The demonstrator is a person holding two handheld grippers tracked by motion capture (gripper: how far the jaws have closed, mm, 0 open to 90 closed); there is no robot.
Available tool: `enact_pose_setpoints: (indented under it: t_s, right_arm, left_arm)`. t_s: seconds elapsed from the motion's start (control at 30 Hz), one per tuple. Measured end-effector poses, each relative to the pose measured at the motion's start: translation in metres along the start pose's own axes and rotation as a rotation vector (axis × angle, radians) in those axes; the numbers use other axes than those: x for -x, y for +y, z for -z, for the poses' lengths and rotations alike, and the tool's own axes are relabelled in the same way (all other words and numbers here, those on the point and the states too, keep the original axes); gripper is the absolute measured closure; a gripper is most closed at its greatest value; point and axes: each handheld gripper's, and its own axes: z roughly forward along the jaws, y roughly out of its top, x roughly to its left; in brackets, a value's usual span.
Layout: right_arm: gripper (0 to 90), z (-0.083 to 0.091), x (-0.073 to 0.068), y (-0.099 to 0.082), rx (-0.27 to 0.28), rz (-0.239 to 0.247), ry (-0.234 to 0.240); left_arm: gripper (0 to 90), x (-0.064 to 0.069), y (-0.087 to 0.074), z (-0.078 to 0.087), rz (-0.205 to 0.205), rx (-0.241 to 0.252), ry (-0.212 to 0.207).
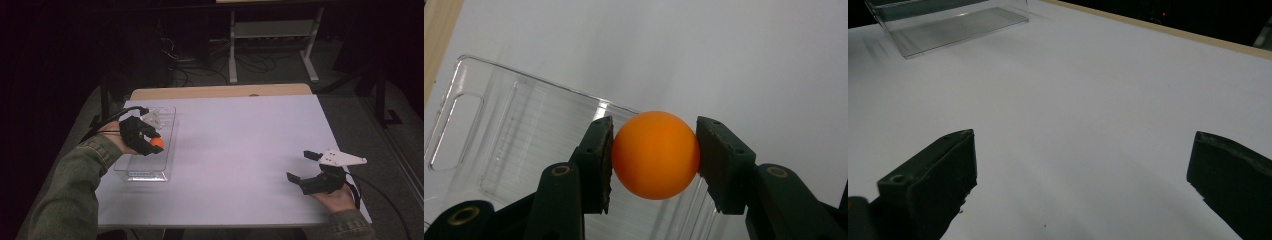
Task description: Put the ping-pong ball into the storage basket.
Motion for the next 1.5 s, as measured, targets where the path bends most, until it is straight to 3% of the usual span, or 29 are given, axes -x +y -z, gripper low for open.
enact_pose_setpoints:
  t_s: [0.37, 1.1, 1.5]
  right_arm:
    - [0.0, 0.000, 0.000, 0.000, -0.001, 0.002, -0.001]
    - [0.0, 0.000, 0.001, 0.000, -0.001, 0.005, -0.002]
    - [0.0, 0.002, 0.001, 0.000, 0.010, -0.001, -0.006]
  left_arm:
    - [51.1, 0.001, -0.005, -0.004, 0.003, -0.033, -0.022]
    - [51.1, 0.003, -0.013, -0.024, 0.010, -0.047, -0.052]
    - [51.1, 0.003, -0.023, -0.037, 0.034, -0.053, -0.069]
